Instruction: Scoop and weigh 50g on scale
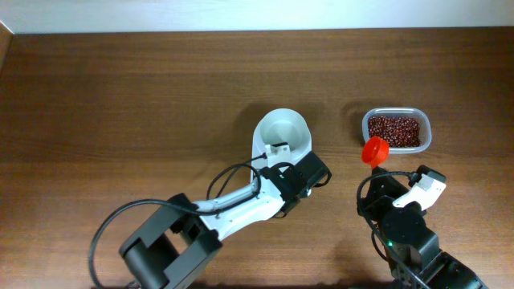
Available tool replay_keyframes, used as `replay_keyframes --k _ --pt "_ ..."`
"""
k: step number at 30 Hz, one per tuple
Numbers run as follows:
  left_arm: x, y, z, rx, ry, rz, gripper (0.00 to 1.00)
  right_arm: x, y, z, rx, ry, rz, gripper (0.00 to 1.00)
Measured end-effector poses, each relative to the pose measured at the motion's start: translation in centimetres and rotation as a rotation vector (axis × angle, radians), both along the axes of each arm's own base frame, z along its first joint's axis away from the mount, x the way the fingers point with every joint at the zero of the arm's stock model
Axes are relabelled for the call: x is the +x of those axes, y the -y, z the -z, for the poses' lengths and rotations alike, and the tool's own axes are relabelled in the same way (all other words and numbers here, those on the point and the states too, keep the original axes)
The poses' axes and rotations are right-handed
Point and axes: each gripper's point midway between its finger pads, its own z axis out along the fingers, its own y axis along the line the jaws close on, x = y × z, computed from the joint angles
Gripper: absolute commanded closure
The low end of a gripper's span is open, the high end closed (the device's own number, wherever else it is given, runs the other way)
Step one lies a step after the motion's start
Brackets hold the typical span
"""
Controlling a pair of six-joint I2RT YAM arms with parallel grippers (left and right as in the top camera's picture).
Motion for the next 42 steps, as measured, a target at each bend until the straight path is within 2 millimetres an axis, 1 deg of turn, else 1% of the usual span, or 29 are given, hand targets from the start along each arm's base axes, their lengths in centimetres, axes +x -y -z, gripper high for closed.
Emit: replay_keyframes --k 1,2,3,4,6,7,8,9,11,12,13,14,16,17,19,21,24,26,28,30,32,35,37,39,40,42 --pt "-0.2 -0.3 -0.4 0.005 -0.004 -0.003 1.00 0.0 0.0 0.0 0.000 -0.001 -0.003 0.96" --pt "-0.5 -0.7 -1.3 0.005 -0.006 -0.002 1.00 0.0 -0.1 0.0 0.000 -0.001 -0.003 0.96" --pt "-0.8 -0.9 -2.8 -0.007 0.006 0.003 0.99 0.0 -0.1 0.0 0.001 -0.002 -0.004 0.96" --pt "-0.8 -1.1 -4.8 -0.030 0.032 0.023 0.83 0.0 -0.1 0.0 0.001 -0.002 -0.006 0.96" --pt "-1.1 -1.5 -9.5 -0.059 0.110 0.122 0.43 0.0 -0.1 0.0 0.002 -0.002 -0.006 0.96" --pt "-1.3 -2.3 -12.4 -0.055 0.166 0.204 0.04 0.0 -0.1 0.0 0.002 -0.002 -0.006 0.96" --pt "-1.3 -3.2 -15.0 -0.056 0.225 0.256 0.01 0.0 -0.1 0.0 0.001 -0.003 -0.005 0.96" --pt "-1.5 -4.8 -17.9 -0.037 0.296 0.320 0.01 0.0 -0.1 0.0 0.002 -0.002 -0.005 0.96" --pt "-1.8 -8.7 -22.9 -0.009 0.439 0.344 0.01 0.0 0.0 0.0 0.000 -0.001 -0.002 0.96" --pt "-2.3 -10.7 -24.8 0.017 0.497 0.338 0.01 0.0 0.0 0.0 -0.002 0.000 0.002 0.96" --pt "-3.3 -12.6 -26.0 0.038 0.527 0.334 0.01 0.0 0.2 0.0 -0.005 0.001 0.008 0.96" --pt "-4.1 -13.7 -26.5 0.051 0.538 0.337 0.01 0.0 0.2 0.0 -0.006 0.003 0.012 0.96" --pt "-5.7 -15.2 -27.8 0.072 0.589 0.377 0.01 0.1 0.6 -0.1 -0.013 0.009 0.029 0.96" --pt "-6.2 -15.7 -28.3 0.115 0.612 0.431 0.01 0.1 0.8 -0.2 -0.018 0.014 0.042 0.96" --pt "-6.9 -15.8 -28.0 0.200 0.610 0.550 0.01 0.1 0.9 -0.1 -0.040 0.012 0.044 0.96" --pt "-7.0 -15.0 -27.4 0.260 0.597 0.686 0.01 0.2 0.7 0.1 -0.078 0.003 0.027 0.96" --pt "-6.6 -14.0 -26.1 0.268 0.547 0.781 0.01 0.1 0.0 0.3 -0.129 -0.010 -0.044 0.96" --pt "-6.0 -13.6 -24.4 0.254 0.473 0.833 0.01 0.0 -0.9 0.7 -0.169 -0.025 -0.119 0.96" --pt "-5.4 -13.6 -23.2 0.219 0.420 0.871 0.01 -0.7 -0.9 1.3 -0.218 -0.076 -0.163 0.96" --pt "-5.0 -14.0 -22.0 0.172 0.362 0.918 0.01 -1.6 -0.6 0.9 -0.266 -0.118 -0.194 0.96" --pt "-4.8 -14.0 -21.3 0.115 0.308 0.977 0.01 -2.4 0.0 -0.2 -0.290 -0.139 -0.207 0.96" --pt "-4.3 -13.3 -20.2 0.058 0.268 1.049 0.01 -3.2 0.6 -2.3 -0.299 -0.129 -0.218 0.96" --pt "-4.1 -13.0 -19.4 0.045 0.239 1.076 0.01 -3.6 0.9 -2.9 -0.306 -0.131 -0.223 0.96" --pt "-4.0 -13.0 -18.8 0.044 0.216 1.089 0.01 -3.8 1.1 -2.7 -0.322 -0.154 -0.226 0.96" --pt "-3.9 -13.0 -18.5 0.042 0.204 1.090 0.01 -3.8 0.9 -2.2 -0.336 -0.181 -0.237 0.96" --pt "-3.8 -13.1 -18.2 0.048 0.192 1.090 0.01 -3.3 -0.1 -0.8 -0.360 -0.246 -0.270 0.96"
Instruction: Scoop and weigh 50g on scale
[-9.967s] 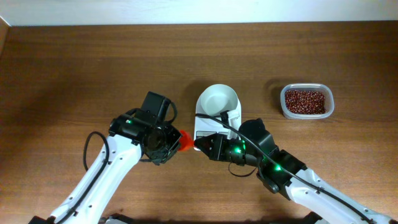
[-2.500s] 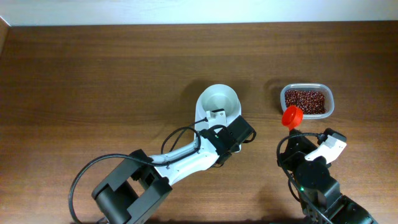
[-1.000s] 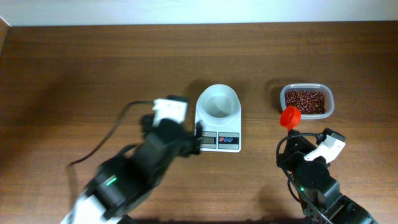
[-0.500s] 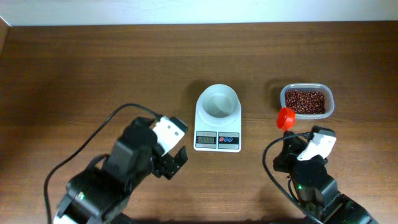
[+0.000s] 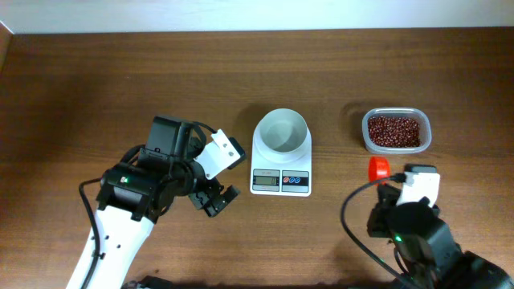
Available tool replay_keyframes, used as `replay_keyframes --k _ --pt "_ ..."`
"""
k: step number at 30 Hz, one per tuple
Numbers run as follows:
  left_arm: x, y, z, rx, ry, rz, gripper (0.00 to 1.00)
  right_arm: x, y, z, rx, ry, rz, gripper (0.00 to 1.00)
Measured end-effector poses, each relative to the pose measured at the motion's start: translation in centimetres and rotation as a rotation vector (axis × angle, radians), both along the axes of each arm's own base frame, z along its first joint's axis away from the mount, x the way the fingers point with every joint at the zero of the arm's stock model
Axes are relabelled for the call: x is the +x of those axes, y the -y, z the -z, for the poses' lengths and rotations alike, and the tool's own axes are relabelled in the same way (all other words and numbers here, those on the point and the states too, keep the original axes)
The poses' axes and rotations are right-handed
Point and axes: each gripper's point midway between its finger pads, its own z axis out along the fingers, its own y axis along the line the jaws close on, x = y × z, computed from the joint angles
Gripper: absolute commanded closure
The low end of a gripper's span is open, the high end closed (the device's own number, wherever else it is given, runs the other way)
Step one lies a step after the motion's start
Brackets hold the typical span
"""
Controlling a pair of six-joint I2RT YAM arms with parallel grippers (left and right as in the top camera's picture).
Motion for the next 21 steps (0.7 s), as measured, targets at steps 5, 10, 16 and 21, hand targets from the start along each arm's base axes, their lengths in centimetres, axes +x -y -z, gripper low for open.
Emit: replay_keyframes --k 5,10,16,21 --pt "0.3 -0.3 0.3 0.061 0.055 0.091 0.01 0.8 -0.7 1.7 -0.046 -0.077 0.001 0.96" --pt "0.3 -0.3 0.3 0.073 0.067 0.117 0.01 3.0 2.0 0.2 -0.035 0.006 0.163 0.96" --pt "0.4 -0.5 0.4 0.083 0.069 0.113 0.01 5.4 2.0 0.2 -0.030 0.021 0.215 0.96" --pt "0.2 -0.3 0.2 0.050 0.056 0.115 0.01 5.9 0.1 1.9 -0.009 -0.056 0.148 0.96"
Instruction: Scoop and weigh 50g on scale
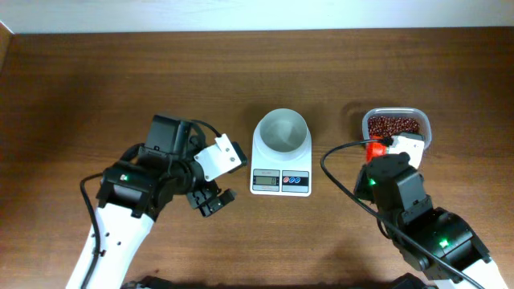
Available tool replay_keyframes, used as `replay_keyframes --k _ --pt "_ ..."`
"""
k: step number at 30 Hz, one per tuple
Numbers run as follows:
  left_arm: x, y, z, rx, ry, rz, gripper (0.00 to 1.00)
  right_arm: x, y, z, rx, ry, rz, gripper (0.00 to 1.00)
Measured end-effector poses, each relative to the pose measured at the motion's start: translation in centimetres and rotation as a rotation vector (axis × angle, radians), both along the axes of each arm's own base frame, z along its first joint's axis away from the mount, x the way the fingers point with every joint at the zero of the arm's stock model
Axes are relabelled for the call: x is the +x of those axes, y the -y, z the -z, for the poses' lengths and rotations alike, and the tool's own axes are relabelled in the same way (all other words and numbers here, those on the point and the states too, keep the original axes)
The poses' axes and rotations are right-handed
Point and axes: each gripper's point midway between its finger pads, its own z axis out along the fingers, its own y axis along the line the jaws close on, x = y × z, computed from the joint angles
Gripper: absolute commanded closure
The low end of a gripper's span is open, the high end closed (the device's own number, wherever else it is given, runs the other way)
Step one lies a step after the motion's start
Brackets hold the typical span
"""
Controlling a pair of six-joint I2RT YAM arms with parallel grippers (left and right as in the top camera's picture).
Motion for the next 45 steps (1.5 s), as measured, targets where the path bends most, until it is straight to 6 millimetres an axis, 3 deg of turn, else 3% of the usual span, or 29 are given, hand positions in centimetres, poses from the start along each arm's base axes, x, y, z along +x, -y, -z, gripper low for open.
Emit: replay_keyframes --k 4,9,13,27,33,37,41,45 --pt "0.5 -1.4 -0.8 -0.032 -0.009 -0.058 0.01 -0.6 -0.6 -0.8 0.055 0.018 -0.038 0.96" --pt "1.1 -1.7 -2.3 -0.074 0.010 -0.078 0.01 -3.3 0.5 -3.7 0.140 0.122 -0.044 0.96" --pt "1.0 -1.5 -2.4 -0.083 0.008 -0.073 0.01 -4.6 1.6 -2.6 0.099 0.070 -0.025 0.96" --pt "1.0 -1.5 -2.4 -0.084 0.008 -0.073 0.01 -4.3 2.6 -2.7 0.038 0.085 0.007 0.96" --pt "1.0 -1.5 -2.4 -0.084 0.008 -0.073 0.01 -3.2 2.3 -2.0 -0.092 0.022 -0.059 0.96" --pt "1.0 -1.5 -2.4 -0.084 0.007 -0.073 0.01 0.4 1.7 -4.9 -0.043 -0.006 -0.029 0.96" --pt "1.0 -1.5 -2.4 -0.084 0.008 -0.073 0.01 1.9 0.6 -3.3 0.062 -0.145 -0.070 0.96" --pt "1.0 -1.5 -2.4 -0.084 0.009 -0.073 0.01 1.3 -0.3 -2.3 0.110 -0.207 -0.110 0.96"
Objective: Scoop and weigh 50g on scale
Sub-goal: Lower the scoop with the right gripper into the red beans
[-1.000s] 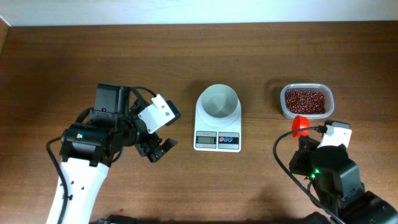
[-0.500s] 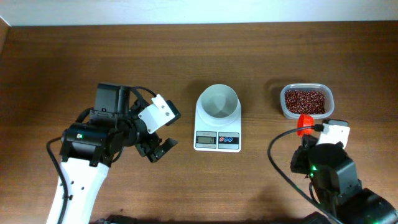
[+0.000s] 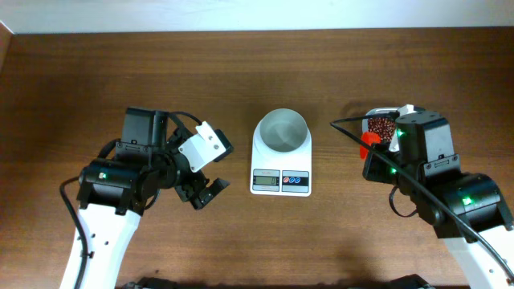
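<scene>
A white scale (image 3: 280,178) stands mid-table with an empty white bowl (image 3: 281,131) on it. To its right is a clear tub of red beans (image 3: 380,124), mostly covered by my right arm. The red scoop (image 3: 367,144) shows at the tub's near left corner, in my right gripper (image 3: 385,138). That gripper's fingers are hidden under the wrist. My left gripper (image 3: 207,193) hangs open and empty above the table, left of the scale.
Dark wooden table (image 3: 96,72) with a pale wall strip along the far edge. Black cables loop off both arms near the scale.
My right arm has moved farther over the bean tub and hides more of it, the scoop staying at the tub's near left corner. The left arm shifted slightly left.
At first my left arm reached across the scale and hid its display, while the right gripper held the scoop before the tub. Then the left arm was back at the scale's left and the scoop nearer me. The scoop then came to the tub's edge and stays there.
</scene>
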Available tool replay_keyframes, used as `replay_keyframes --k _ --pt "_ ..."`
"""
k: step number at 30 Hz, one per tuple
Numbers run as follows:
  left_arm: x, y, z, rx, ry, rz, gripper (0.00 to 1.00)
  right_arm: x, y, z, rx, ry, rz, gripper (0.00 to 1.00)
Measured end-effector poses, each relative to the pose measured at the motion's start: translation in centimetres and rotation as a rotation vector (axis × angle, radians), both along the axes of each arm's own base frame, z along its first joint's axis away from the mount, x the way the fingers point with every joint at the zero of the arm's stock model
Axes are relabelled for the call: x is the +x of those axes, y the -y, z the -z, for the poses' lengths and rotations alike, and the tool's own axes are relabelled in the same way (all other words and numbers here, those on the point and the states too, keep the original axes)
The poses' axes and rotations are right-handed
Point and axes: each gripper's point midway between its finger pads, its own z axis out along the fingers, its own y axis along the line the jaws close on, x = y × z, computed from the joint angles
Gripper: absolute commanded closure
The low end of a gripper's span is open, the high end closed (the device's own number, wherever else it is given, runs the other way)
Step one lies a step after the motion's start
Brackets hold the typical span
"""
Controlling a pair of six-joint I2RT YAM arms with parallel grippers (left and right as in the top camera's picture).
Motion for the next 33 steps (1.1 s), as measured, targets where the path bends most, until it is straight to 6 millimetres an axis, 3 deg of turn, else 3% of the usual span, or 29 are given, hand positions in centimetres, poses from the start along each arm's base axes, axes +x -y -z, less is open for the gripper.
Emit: replay_keyframes --k 5,10,12,17,24,28,33 --pt "0.0 0.0 0.0 0.000 0.000 0.000 0.01 0.0 -0.1 0.0 0.013 -0.004 -0.004 0.96" --pt "0.0 0.0 0.0 0.000 0.000 0.000 0.01 0.9 3.9 0.6 -0.018 -0.020 0.101 0.96" --pt "0.0 0.0 0.0 0.000 0.000 0.000 0.01 1.2 4.4 1.1 -0.034 -0.039 0.101 0.96" --pt "0.0 0.0 0.0 0.000 0.000 0.000 0.01 2.5 4.4 2.7 -0.058 -0.083 0.080 0.96" --pt "0.0 0.0 0.0 0.000 0.001 0.000 0.01 4.0 4.2 2.3 -0.052 -0.028 0.079 0.96" --pt "0.0 0.0 0.0 0.000 0.000 0.000 0.01 4.1 4.2 3.5 -0.059 -0.035 0.072 0.96" --pt "0.0 0.0 0.0 0.000 0.000 0.000 0.01 5.0 4.1 3.2 -0.157 0.016 -0.064 0.96"
